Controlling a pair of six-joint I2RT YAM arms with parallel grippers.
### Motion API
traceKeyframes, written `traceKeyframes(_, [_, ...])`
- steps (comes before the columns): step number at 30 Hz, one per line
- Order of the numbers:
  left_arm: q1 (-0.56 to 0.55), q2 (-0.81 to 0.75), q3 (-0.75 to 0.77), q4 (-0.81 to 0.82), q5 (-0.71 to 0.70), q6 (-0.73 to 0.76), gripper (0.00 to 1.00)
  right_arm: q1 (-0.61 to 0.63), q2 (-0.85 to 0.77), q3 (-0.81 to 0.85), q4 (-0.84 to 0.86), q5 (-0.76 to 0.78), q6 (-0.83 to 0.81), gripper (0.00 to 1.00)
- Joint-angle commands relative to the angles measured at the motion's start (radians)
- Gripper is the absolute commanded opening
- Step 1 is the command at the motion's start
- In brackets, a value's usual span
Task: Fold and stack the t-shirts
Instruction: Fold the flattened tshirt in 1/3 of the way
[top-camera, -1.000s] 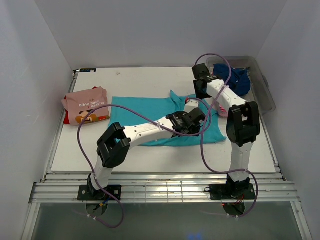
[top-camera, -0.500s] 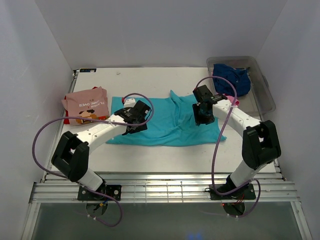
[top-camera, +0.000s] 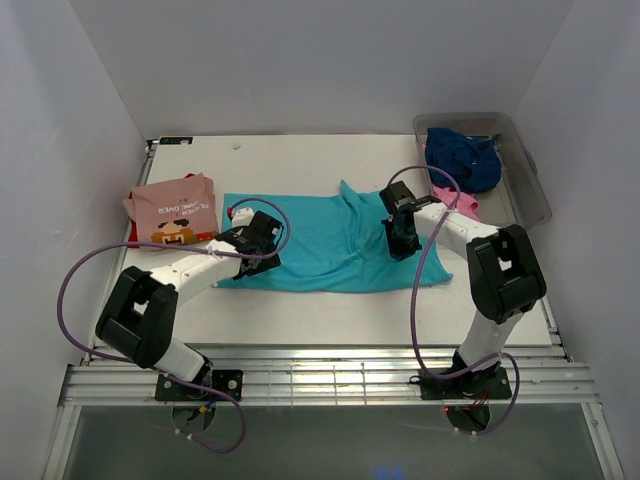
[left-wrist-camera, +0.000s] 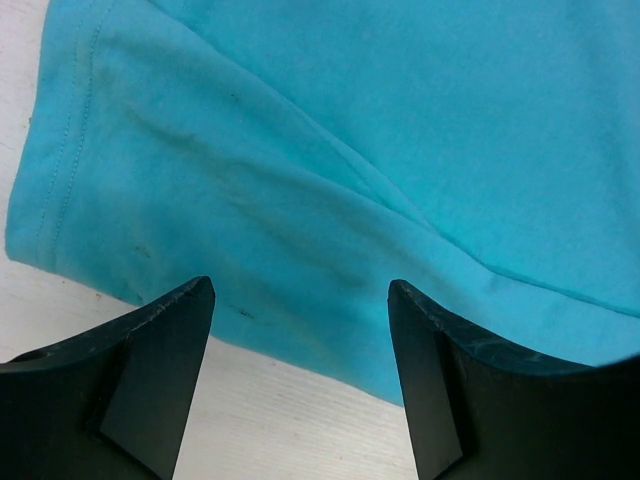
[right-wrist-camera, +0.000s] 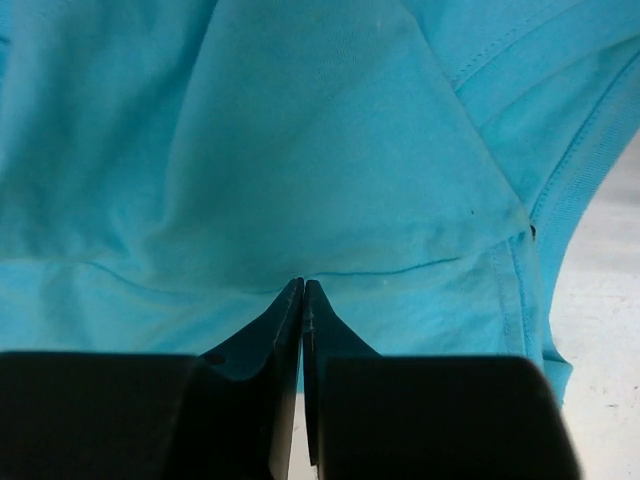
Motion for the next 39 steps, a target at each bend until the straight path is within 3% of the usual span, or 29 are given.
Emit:
traceKeyframes(1, [0.039, 0.016, -0.052, 0.093, 0.038, 0.013, 0.81, 0.003, 0.053, -0.009, 0.038, 0.011, 0.008, 0.08])
traceKeyframes(12, [0.145, 0.067, -0.155, 0.058, 0.043, -0.074, 0.77, 0.0, 0.102, -0.099, 0.026, 0.054, 0.046, 0.08])
traceKeyframes(26, [0.184, -0.076, -0.173, 0.035, 0.056, -0.079, 0.77, 0.0, 0.038, -0.106, -0.048, 0.093, 0.089, 0.08])
traceKeyframes(30, [0.178, -0.085, -0.074, 0.065, 0.073, -0.036, 0.77, 0.0, 0.004, 0.026, -0.075, 0.109, 0.038, 0.08])
traceKeyframes(34, [0.123, -0.058, 0.13, 0.067, 0.066, -0.013, 0.8, 0.0, 0.01, 0.213, -0.113, 0.119, -0.008, 0.08])
traceKeyframes(39, [0.041, 0.044, 0.319, 0.087, 0.117, -0.001, 0.82, -0.001, 0.092, 0.37, -0.132, 0.149, -0.051, 0.2])
